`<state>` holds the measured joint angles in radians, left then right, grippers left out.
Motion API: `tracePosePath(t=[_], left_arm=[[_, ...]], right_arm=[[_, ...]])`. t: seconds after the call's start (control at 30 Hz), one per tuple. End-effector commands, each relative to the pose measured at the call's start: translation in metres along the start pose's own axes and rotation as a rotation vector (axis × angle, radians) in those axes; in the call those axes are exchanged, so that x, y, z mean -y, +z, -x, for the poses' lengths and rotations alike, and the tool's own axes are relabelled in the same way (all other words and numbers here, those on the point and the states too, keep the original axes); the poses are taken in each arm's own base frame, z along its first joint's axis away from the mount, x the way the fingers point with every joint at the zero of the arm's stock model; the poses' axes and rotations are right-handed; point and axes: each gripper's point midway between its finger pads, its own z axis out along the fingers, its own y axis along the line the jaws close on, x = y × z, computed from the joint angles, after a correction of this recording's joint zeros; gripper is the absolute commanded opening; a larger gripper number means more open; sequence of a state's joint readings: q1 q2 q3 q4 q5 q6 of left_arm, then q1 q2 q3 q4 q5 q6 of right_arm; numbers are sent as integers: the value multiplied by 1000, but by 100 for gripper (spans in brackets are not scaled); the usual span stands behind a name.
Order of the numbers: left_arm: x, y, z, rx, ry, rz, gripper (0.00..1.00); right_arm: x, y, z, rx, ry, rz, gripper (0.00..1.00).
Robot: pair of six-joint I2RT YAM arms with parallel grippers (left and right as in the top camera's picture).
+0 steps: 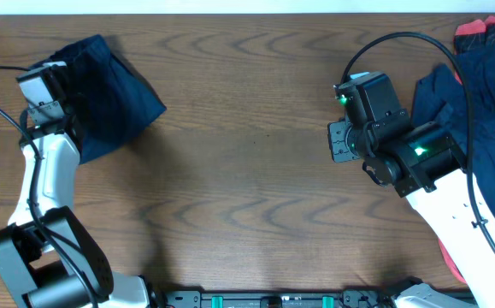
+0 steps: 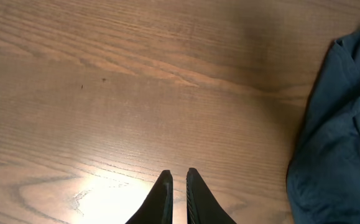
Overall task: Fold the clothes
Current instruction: 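Carry the folded shorts to the table's far left and set down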
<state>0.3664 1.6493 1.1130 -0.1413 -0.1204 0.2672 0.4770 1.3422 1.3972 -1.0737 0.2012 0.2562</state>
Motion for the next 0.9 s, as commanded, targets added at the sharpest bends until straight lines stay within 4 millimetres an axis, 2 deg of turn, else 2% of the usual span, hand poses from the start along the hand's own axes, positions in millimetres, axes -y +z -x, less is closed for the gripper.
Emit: tracePosePath(t=[0.0, 0.2, 0.23, 0.27, 0.3, 0.4, 0.5, 0.7, 0.87], left_arm=[[-16, 4, 12, 34, 14, 47, 6], [-48, 4, 25, 99, -17, 121, 6], [-53, 4, 27, 112, -39, 130, 24], [-56, 4, 29, 122, -65, 134, 87], [-58, 3, 31, 133, -99, 138, 98], [-59, 3, 31, 139, -146, 134, 98], [-41, 3, 35, 149, -177, 59, 98], [43, -10, 63, 232, -200, -274, 98], [99, -20, 83, 300, -159, -378, 99]], right_arm=[[2, -6, 4, 20, 30, 2, 9], [2, -6, 4, 20, 30, 2, 9], [2, -6, 4, 20, 30, 2, 9], [2, -6, 4, 20, 30, 2, 9], [2, -6, 4, 21, 30, 2, 9], [2, -6, 4, 20, 30, 1, 9], [2, -6, 4, 21, 30, 2, 10], [2, -6, 5, 26, 39, 4, 10], [0, -6, 5, 21, 54, 15, 10]])
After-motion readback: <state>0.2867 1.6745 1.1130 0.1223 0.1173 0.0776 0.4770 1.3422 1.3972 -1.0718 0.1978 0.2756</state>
